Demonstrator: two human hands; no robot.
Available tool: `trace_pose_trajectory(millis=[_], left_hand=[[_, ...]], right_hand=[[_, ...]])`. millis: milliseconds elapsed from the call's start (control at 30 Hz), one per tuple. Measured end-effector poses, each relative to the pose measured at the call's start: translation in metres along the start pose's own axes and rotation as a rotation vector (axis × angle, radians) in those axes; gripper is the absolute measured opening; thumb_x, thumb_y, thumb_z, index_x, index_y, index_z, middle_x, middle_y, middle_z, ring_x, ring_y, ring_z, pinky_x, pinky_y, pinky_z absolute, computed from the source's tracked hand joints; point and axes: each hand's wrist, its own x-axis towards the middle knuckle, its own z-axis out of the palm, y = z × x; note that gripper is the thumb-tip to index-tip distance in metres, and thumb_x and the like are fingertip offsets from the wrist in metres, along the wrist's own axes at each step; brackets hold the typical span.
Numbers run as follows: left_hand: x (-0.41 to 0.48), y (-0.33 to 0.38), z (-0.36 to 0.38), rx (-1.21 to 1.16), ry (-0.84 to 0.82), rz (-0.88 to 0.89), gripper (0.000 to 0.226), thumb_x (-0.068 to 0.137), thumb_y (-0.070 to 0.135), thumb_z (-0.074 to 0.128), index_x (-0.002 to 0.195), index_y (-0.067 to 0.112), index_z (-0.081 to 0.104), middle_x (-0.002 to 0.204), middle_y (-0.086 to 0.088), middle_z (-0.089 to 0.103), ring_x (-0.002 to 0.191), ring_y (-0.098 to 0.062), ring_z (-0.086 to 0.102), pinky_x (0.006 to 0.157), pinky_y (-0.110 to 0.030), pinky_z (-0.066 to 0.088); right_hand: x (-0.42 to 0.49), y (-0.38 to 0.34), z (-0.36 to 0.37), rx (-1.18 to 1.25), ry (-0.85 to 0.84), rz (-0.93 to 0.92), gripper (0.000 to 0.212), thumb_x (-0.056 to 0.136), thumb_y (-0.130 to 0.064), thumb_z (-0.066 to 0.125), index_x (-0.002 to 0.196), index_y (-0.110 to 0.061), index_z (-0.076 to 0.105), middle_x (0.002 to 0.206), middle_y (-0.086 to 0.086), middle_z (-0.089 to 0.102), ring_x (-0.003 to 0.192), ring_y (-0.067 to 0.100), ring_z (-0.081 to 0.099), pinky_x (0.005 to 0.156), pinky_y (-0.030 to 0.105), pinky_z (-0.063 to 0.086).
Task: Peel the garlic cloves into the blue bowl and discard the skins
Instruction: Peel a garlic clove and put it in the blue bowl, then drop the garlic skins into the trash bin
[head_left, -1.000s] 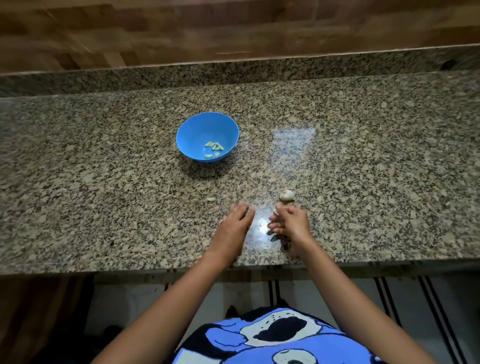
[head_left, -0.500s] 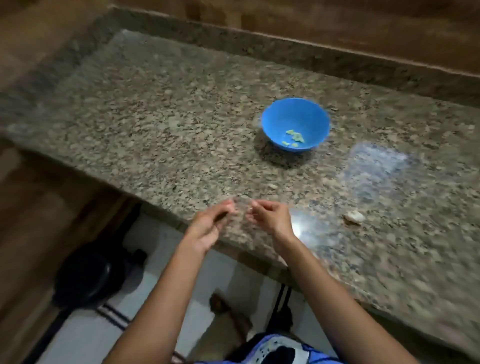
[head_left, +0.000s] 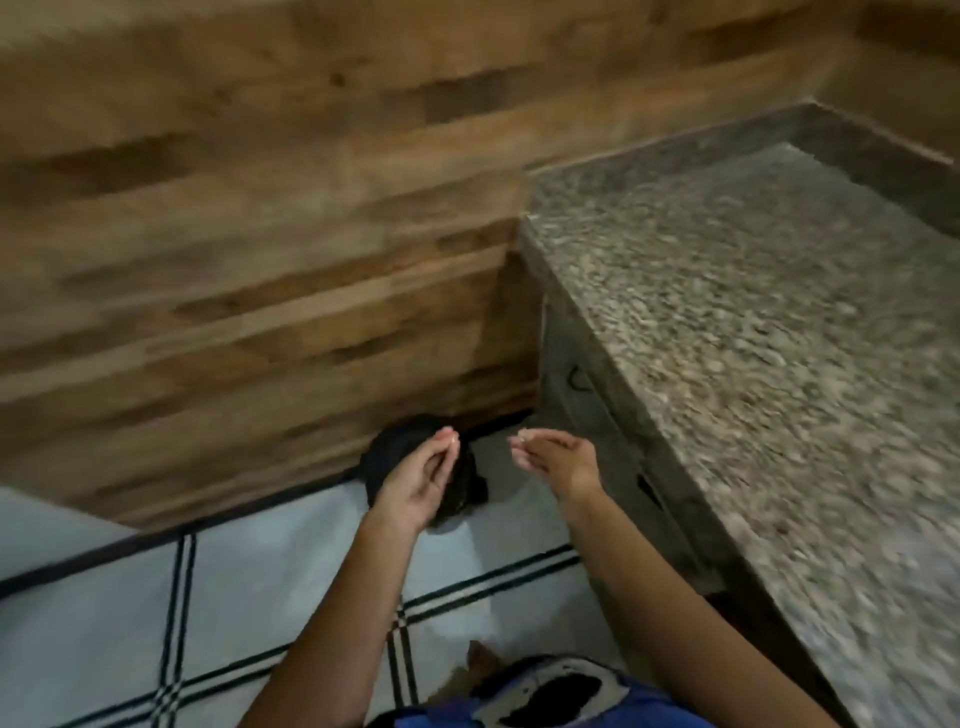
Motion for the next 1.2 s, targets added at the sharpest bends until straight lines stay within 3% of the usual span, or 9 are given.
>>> trace_pose_trajectory(millis=[100,367,533,633,700,800,933,1100,1200], left_hand=[[0.019,0.029,-0.014,-0.027,0.039,0.023,0.012,0.092,-0.006,0.050,0.098,-0.002,0.060,0.081,-0.008,0.071,0.081,-0.013,0.062,0.069,-0.017,0.054],[0.082,0.049,-0.031,-0.123,0.072,0.021,0.018,0.089,-0.008,0.051,0.105,-0.007,0.059,0.089,-0.011,0.069,0.082,-0.015,0.066,0.066,-0.019,0.056],[0.126,0.053,-0.031,-0.174,0.132,0.009,0.014,0.091,-0.007,0.049,0.094,-0.003,0.062,0.084,-0.011,0.070,0.077,-0.013,0.068,0.063,-0.020,0.057],[0.150,0.051,-0.031,-0.191,0.164,-0.020,0.017,0.093,-0.003,0.048,0.106,-0.004,0.059,0.096,-0.011,0.065,0.090,-0.014,0.061,0.085,-0.025,0.049],[0.167,0.044,-0.033,-0.217,0.179,-0.029,0.017,0.095,0.001,0.046,0.106,0.001,0.060,0.101,-0.009,0.064,0.093,-0.013,0.061,0.087,-0.027,0.046],[0.186,0.030,-0.039,-0.383,0.204,-0.090,0.018,0.094,0.000,0.046,0.102,0.000,0.062,0.091,-0.013,0.071,0.081,-0.016,0.069,0.065,-0.021,0.057],[0.215,0.006,-0.043,-0.508,0.165,-0.165,0.021,0.070,-0.009,0.067,0.091,-0.008,0.069,0.092,-0.020,0.071,0.077,-0.021,0.072,0.059,-0.024,0.058],[0.312,-0.036,-0.081,-0.215,0.488,0.023,0.014,0.089,-0.001,0.054,0.087,0.008,0.065,0.090,-0.008,0.065,0.092,-0.021,0.060,0.072,-0.025,0.055],[0.374,-0.049,-0.125,0.120,0.710,0.067,0.017,0.090,0.004,0.055,0.089,0.014,0.068,0.103,-0.013,0.067,0.099,-0.026,0.061,0.090,-0.039,0.050]], right_hand=[[0.021,0.001,0.031,-0.059,0.022,-0.004,0.022,0.087,0.009,0.052,0.109,0.012,0.057,0.109,0.027,0.062,0.062,0.012,0.065,0.064,0.022,0.056],[0.083,0.006,0.060,-0.039,0.042,0.081,0.029,0.091,0.006,0.050,0.115,0.022,0.049,0.080,0.020,0.063,0.044,0.011,0.063,0.047,0.018,0.053],[0.134,0.008,0.066,0.089,0.043,0.175,0.042,0.099,-0.005,0.022,0.129,0.022,0.033,0.133,0.032,0.043,0.099,0.042,0.054,0.075,0.026,0.050],[0.164,0.014,0.066,0.067,0.116,0.269,0.046,0.100,-0.011,0.013,0.133,0.014,0.032,0.145,0.029,0.028,0.124,0.037,0.045,0.104,0.033,0.033],[0.182,0.023,0.065,0.101,0.126,0.321,0.035,0.101,-0.008,0.020,0.116,0.008,0.048,0.142,0.027,0.035,0.102,0.024,0.064,0.096,0.032,0.041],[0.204,0.034,0.070,0.017,0.134,0.376,0.029,0.097,0.000,0.036,0.117,0.016,0.048,0.129,0.029,0.049,0.107,0.033,0.060,0.082,0.030,0.049],[0.243,0.064,0.075,-0.113,0.162,0.364,0.021,0.086,0.007,0.056,0.104,0.016,0.058,0.090,0.016,0.064,0.067,0.020,0.065,0.051,0.016,0.053],[0.336,0.139,0.086,-0.269,0.129,0.389,0.017,0.083,0.009,0.061,0.069,-0.001,0.057,0.067,0.011,0.067,0.057,0.019,0.064,0.061,0.025,0.057],[0.394,0.199,0.093,-0.593,-0.018,0.327,0.015,0.087,-0.008,0.063,0.078,-0.019,0.068,0.091,0.010,0.069,0.082,0.024,0.066,0.075,0.034,0.057]])
